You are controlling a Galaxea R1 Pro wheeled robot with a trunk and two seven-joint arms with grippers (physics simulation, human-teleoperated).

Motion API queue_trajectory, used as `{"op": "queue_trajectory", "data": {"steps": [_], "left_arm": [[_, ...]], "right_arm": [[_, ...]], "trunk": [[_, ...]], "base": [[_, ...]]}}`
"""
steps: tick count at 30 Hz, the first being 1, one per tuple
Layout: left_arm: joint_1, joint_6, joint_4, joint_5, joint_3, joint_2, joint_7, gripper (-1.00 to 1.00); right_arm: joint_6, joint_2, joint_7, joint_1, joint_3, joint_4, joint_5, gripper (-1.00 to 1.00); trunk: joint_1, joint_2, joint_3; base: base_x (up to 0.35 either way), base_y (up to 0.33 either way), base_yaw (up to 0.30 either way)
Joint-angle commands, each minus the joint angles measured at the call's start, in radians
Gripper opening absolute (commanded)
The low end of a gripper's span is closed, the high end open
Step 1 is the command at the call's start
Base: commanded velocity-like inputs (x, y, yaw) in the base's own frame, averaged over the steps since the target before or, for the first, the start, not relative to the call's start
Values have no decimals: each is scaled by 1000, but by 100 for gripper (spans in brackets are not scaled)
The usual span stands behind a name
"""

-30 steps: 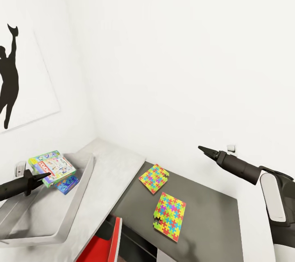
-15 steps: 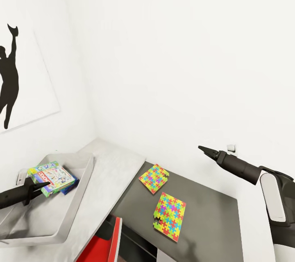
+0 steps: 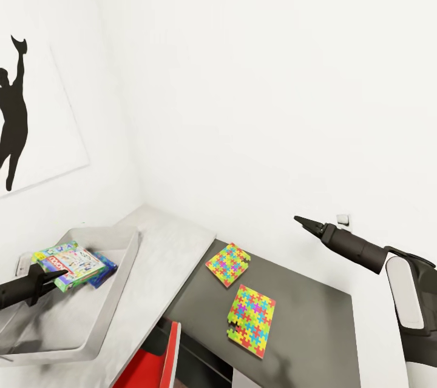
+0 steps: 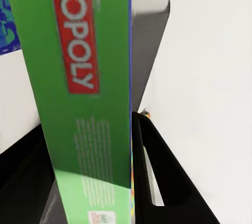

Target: Put all the toys in the child's room - the three board games (two on the bed and one on the table), the two jigsaw puzzles on the table, and the tennis ball on the table - inside the toy box on the table in the child's room.

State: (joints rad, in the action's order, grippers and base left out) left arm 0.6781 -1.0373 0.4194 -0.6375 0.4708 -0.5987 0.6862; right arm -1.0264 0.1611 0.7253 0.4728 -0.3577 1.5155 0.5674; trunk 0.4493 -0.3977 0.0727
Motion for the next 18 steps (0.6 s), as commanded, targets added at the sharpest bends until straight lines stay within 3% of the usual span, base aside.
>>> {"op": "queue_trajectory", "data": {"steps": [1, 18], "left_arm": [[1, -4, -1, 8, 9, 0, 3, -100], [1, -3, -47, 7, 22, 3, -74, -100]], "right_arm": [[-4, 0, 6, 1, -1, 0, -4, 100], [-3, -4, 6, 1, -1, 0, -5, 100]], "trunk": [[1, -2, 2], [1, -2, 2]], "base": [[0, 0, 0], [0, 0, 0]]}}
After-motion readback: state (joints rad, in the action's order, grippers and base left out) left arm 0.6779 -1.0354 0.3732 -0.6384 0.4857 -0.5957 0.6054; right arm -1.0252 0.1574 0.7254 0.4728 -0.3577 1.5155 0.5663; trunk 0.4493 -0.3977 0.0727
